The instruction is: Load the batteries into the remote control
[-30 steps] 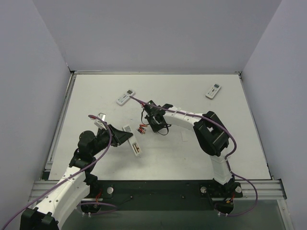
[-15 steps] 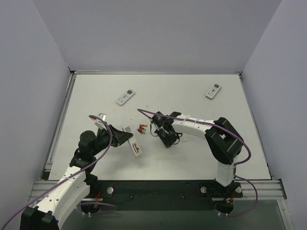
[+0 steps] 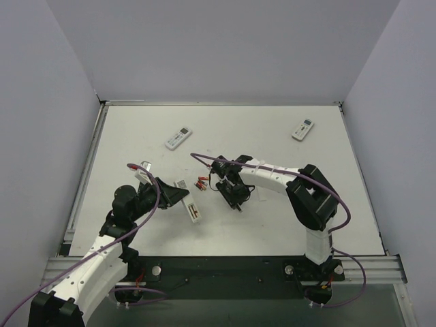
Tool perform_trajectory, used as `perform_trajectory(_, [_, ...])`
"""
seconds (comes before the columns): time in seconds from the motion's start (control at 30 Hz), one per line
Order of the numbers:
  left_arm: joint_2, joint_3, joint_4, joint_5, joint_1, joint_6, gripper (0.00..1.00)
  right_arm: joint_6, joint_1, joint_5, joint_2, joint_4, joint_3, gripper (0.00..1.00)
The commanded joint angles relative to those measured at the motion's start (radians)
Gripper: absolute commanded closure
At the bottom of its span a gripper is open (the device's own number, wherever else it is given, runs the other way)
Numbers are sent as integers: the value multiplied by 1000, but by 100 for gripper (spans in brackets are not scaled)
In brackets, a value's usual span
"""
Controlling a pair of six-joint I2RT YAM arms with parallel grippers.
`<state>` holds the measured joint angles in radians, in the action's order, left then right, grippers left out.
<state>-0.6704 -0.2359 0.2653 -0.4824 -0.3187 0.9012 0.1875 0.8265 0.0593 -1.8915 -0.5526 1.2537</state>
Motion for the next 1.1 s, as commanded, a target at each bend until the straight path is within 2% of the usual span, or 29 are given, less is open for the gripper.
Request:
perform_trajectory(0.0, [11,-9,55,-2,4,-7,100,-16,5,-18,-27,-49,49,72])
perform_trajectory(0.33, [14,-6,51,-4,4,-8,100,-23,0,-12,-75,-50,70,79])
perform_trajectory(0.43, [14,-3,55,-1,4,-2,100,-28,-4,-10,-86,-49,81,86])
perform_trajectory(0.57, [5,15,103,-2,4,31,100,-33,-6,-6,-55,-50,87,100])
perform_trajectory(0.6, [0,18,112,-2,3,37,100,-33,-6,-3,-41,-49,87,100])
perform_trajectory(0.87, [-43,69,294,-4,3,131,100,-8,6,10,205,-23,108,100])
perform_trajectory(1.07, [-72,93,443,14,3,179,100,62,52,39,454,179,40,100])
